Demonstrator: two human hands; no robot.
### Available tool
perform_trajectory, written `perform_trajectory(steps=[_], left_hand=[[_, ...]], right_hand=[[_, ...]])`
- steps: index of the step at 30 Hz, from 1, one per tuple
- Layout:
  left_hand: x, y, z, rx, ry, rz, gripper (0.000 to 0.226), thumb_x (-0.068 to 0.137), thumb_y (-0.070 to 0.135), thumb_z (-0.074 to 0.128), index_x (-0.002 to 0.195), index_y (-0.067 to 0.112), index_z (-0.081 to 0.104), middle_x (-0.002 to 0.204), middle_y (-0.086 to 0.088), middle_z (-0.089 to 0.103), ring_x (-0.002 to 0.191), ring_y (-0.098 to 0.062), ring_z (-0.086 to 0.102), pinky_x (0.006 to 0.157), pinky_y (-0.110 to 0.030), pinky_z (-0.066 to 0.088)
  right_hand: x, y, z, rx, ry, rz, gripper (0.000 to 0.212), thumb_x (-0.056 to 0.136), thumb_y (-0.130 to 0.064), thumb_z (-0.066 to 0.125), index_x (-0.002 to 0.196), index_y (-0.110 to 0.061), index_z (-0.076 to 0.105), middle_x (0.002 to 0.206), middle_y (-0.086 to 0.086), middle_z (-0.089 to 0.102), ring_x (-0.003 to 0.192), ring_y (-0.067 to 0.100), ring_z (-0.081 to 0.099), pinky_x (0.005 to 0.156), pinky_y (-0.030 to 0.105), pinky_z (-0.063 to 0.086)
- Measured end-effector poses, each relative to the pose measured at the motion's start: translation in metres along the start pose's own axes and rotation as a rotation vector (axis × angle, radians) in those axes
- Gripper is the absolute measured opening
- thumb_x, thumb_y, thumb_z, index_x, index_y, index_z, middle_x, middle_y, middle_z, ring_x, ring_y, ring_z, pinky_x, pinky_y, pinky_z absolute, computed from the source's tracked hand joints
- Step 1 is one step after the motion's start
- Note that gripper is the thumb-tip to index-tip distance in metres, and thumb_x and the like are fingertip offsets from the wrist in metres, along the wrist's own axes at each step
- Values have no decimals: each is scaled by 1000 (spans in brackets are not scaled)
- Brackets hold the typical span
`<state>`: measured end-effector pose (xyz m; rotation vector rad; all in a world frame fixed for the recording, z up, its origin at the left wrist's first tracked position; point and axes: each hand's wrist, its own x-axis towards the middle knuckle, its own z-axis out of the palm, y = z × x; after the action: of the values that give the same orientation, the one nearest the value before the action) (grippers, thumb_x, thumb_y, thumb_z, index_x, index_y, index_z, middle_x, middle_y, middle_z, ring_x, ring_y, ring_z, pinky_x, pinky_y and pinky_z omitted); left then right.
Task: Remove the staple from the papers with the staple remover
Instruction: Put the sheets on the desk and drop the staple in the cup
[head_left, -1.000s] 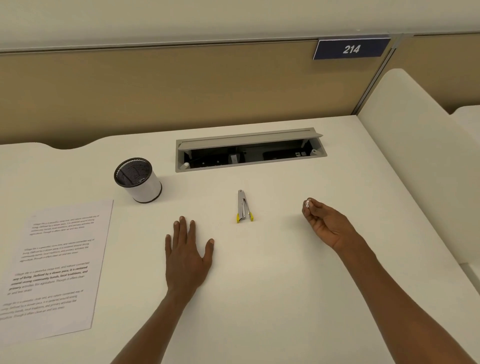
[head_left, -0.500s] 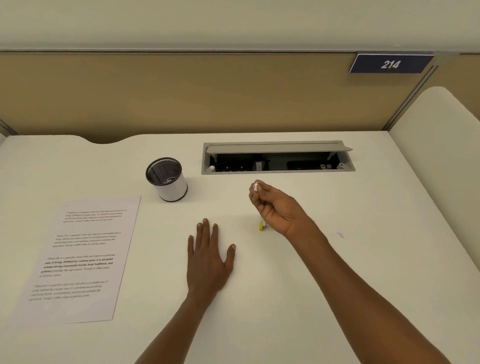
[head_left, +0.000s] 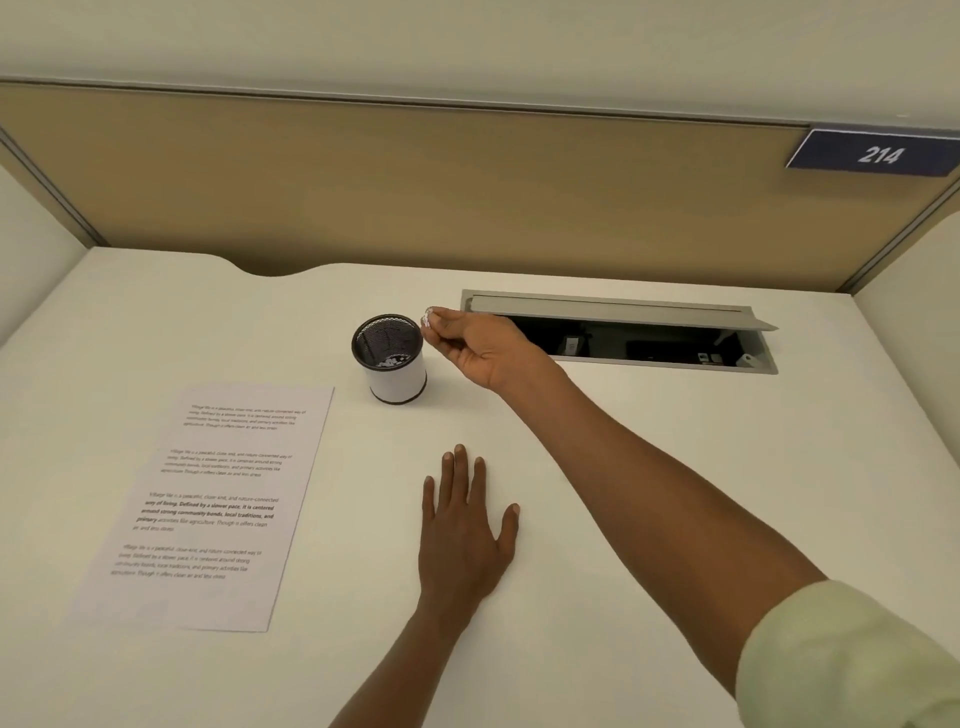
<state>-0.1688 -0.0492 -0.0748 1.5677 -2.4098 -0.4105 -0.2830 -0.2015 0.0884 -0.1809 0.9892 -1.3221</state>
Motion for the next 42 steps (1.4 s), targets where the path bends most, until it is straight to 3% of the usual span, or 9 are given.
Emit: perform_trajectory(steps=[9, 13, 16, 19, 23, 28, 34, 38, 42], left_hand=[[0, 0, 0, -18, 7, 2, 72, 98, 56, 32, 156, 14, 31, 168, -7, 10, 156, -19, 3, 125, -42, 5], [0, 0, -1, -21, 5, -1, 72, 98, 56, 32, 157, 14, 30, 168, -7, 9, 156, -19, 2, 126, -43, 6], [0, 0, -1, -22, 2, 1, 72, 98, 56, 31, 157, 14, 29, 168, -7, 8, 156, -19, 1, 126, -43, 6], [0, 0, 0, -24, 10, 0, 71, 99, 56, 32, 156, 14, 31, 168, -7, 10, 156, -19, 2, 126, -43, 6], [-1, 0, 1, -28, 15, -2, 71, 99, 55, 32, 156, 13, 33, 168, -7, 11, 156, -20, 4, 126, -44, 9], [-1, 0, 1, -28, 10, -2, 71, 99, 55, 32, 156, 14, 31, 168, -7, 9, 156, -19, 2, 126, -44, 9], [0, 0, 2, -34, 12, -1, 71, 99, 55, 33, 156, 13, 31, 168, -7, 10, 156, -20, 4, 126, -45, 10], [0, -1, 2, -28, 8, -2, 71, 99, 55, 33, 156, 13, 31, 168, -7, 10, 156, -20, 4, 126, -45, 11], [0, -1, 2, -28, 0, -4, 71, 99, 55, 32, 156, 14, 30, 168, -7, 9, 156, -20, 2, 126, -45, 9]], right_hand=[[35, 11, 36, -988, 227, -280, 10, 78, 13, 68, 87, 11, 72, 64, 7, 62, 65, 23, 66, 71, 32, 61], [35, 11, 44, -1499, 168, -400, 16, 82, 2, 65, 95, 0, 74, 92, 13, 73, 92, 28, 68, 79, 32, 56], [31, 5, 44, -1673, 118, -439, 21, 86, 2, 59, 101, -2, 73, 97, 8, 73, 85, 21, 65, 69, 24, 52], [28, 2, 44, -1692, 88, -465, 25, 82, 8, 58, 92, -6, 77, 75, -1, 66, 73, 14, 57, 44, 9, 40], [29, 3, 43, -1659, 57, -545, 23, 75, 8, 63, 82, -8, 78, 82, 7, 73, 73, 15, 61, 66, 23, 51], [32, 6, 39, -1623, 36, -583, 20, 71, 7, 66, 76, -8, 77, 72, 2, 68, 67, 13, 58, 50, 15, 39], [30, 5, 37, -1583, -25, -592, 15, 68, 5, 77, 81, -3, 73, 72, -2, 62, 70, 13, 54, 49, 9, 33], [32, 5, 38, -1577, -69, -609, 25, 73, 15, 60, 87, 0, 74, 82, 5, 68, 72, 13, 54, 52, 1, 37], [35, 7, 37, -1618, -69, -695, 25, 69, 14, 60, 84, -2, 73, 82, 9, 71, 73, 16, 58, 65, 21, 49]])
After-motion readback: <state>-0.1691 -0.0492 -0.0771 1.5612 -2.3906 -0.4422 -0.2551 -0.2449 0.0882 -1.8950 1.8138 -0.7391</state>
